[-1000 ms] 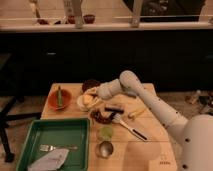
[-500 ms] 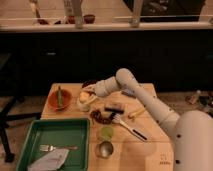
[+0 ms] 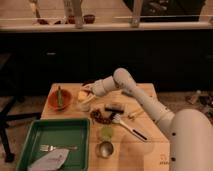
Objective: Place apple in paper cup
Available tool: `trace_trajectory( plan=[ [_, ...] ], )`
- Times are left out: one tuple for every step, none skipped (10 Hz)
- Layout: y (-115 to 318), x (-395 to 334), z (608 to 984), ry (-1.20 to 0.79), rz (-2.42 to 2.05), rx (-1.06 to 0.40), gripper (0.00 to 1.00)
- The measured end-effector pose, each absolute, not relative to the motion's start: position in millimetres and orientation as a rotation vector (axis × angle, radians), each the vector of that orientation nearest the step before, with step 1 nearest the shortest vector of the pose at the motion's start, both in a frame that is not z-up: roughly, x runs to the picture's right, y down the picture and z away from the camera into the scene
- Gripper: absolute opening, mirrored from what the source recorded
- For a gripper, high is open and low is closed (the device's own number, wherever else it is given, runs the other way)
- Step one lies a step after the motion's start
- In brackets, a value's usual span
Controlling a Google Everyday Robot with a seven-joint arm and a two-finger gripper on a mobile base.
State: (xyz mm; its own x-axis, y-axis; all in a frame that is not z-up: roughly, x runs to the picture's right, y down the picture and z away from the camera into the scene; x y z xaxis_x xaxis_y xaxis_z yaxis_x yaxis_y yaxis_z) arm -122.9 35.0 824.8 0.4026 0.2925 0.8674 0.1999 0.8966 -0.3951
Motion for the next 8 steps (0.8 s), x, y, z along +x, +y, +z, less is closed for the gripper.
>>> trace_trajectory(
  plan=[
    [35.2,-121.7,826.9,-1.167,0.067,-0.482,0.16],
    [34.7,-120.4,826.9,-1.166,0.069,-0.48,0.16],
    [34.9,-119.9,827.1,-1.165,0.069,-0.48,0.2],
    [34.9,-120.3,827.0,-1.166,0.069,-0.481,0.29],
    [35.4,-121.2,827.1,-1.166,0.068,-0.482,0.37],
    [36.0,-122.0,827.4,-1.167,0.068,-0.483,0.49],
    [35.9,-122.1,827.3,-1.167,0.069,-0.484,0.59],
    [35.9,-121.9,827.3,-1.167,0.069,-0.484,0.67]
  ],
)
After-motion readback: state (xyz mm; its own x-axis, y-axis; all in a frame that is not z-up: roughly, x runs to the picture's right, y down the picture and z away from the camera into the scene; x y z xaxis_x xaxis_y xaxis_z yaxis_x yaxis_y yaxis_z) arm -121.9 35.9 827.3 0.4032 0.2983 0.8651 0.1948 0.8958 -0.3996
